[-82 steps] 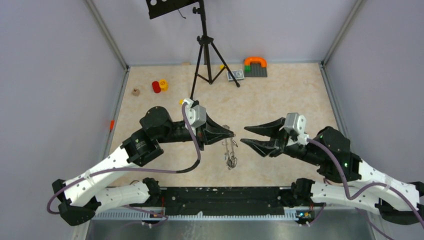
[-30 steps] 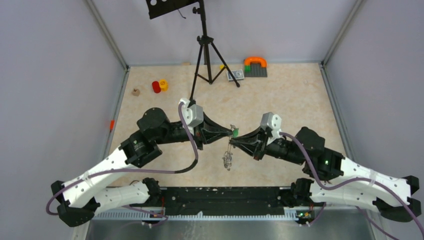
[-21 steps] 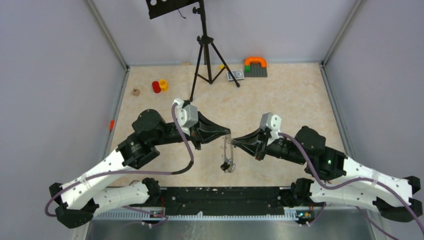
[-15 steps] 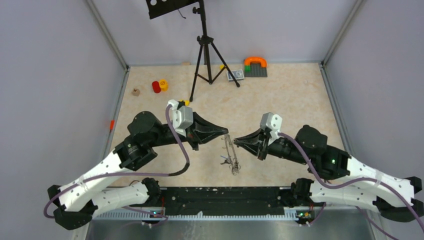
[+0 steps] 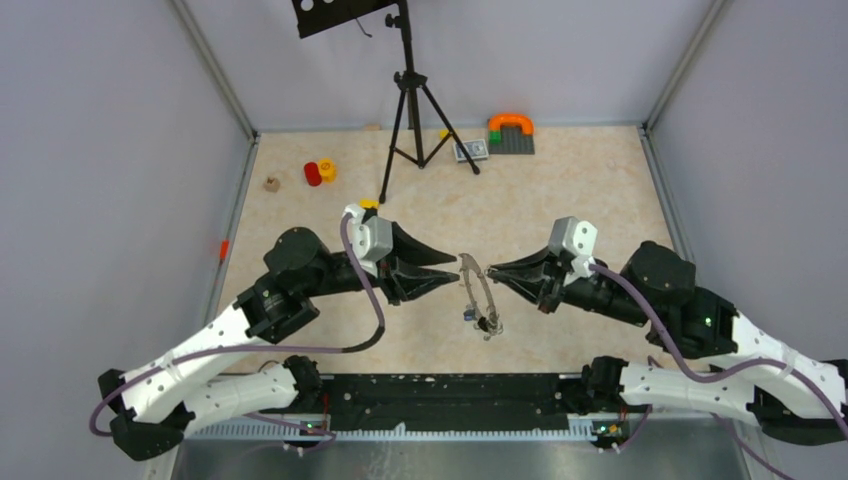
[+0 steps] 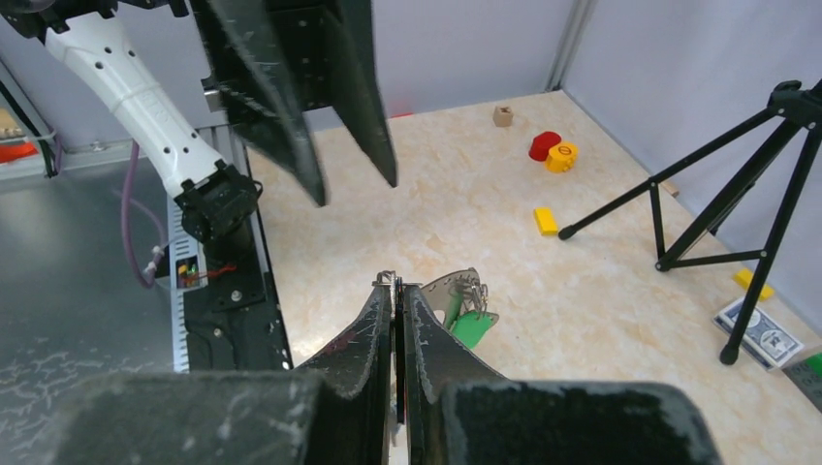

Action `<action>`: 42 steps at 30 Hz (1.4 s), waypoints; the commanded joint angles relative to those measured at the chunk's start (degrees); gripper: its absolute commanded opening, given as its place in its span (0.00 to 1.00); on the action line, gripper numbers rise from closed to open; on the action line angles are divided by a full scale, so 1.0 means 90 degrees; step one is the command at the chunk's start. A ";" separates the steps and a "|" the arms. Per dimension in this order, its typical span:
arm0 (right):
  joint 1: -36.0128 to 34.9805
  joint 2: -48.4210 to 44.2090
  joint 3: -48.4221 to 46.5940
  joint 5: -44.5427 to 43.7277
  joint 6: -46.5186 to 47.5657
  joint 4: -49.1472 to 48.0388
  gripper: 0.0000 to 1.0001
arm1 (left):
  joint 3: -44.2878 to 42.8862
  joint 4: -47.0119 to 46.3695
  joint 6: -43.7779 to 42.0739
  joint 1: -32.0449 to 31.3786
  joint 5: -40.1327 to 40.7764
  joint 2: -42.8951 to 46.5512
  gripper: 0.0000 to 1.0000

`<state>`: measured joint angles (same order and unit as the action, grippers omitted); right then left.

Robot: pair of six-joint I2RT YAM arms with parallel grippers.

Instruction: Remove the keys from the keyring

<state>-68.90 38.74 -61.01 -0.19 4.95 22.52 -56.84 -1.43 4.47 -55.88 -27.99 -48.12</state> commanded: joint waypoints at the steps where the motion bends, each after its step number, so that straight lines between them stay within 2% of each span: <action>1: -0.0045 -0.0040 -0.0499 -0.0011 0.0191 -0.0053 0.00 | 0.0023 -0.0582 0.0174 -0.0019 -0.0432 -0.0059 0.42; 2: -0.0041 -0.0025 -0.0515 -0.0008 0.0200 -0.0060 0.00 | 0.0005 -0.0604 0.0193 -0.0022 -0.0488 -0.0113 0.51; 5: -0.0039 -0.0018 -0.0516 0.0163 0.0202 -0.0119 0.00 | -0.0027 -0.0744 0.0286 -0.0016 -0.0629 -0.0298 0.59; 11: -0.0044 0.0050 -0.0497 0.0183 0.0202 -0.0243 0.00 | -0.0047 -0.1302 0.0633 -0.0022 -0.0917 -0.0651 0.61; 21: -0.0041 0.0072 -0.0471 0.0275 0.0192 -0.0407 0.00 | -0.0015 -0.1388 0.0724 -0.0019 -0.1002 -0.0956 0.58; 35: -0.0040 0.0023 -0.0404 0.0389 0.0125 -0.0505 0.00 | -0.0040 -0.1316 0.0734 -0.0026 -0.1191 -0.1133 0.40; 39: -0.0040 -0.0011 -0.0374 0.0393 0.0114 -0.0518 0.00 | -0.0050 -0.1307 0.0728 -0.0022 -0.1169 -0.1128 0.22; 42: -0.0045 -0.0044 -0.0373 0.0393 0.0115 -0.0490 0.00 | -0.0083 -0.1234 0.0724 -0.0027 -0.1150 -0.1137 0.05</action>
<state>-68.90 39.44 -62.78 2.90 6.39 22.52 -56.77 -11.16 10.74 -55.88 -37.69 -58.04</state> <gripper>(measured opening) 0.019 0.132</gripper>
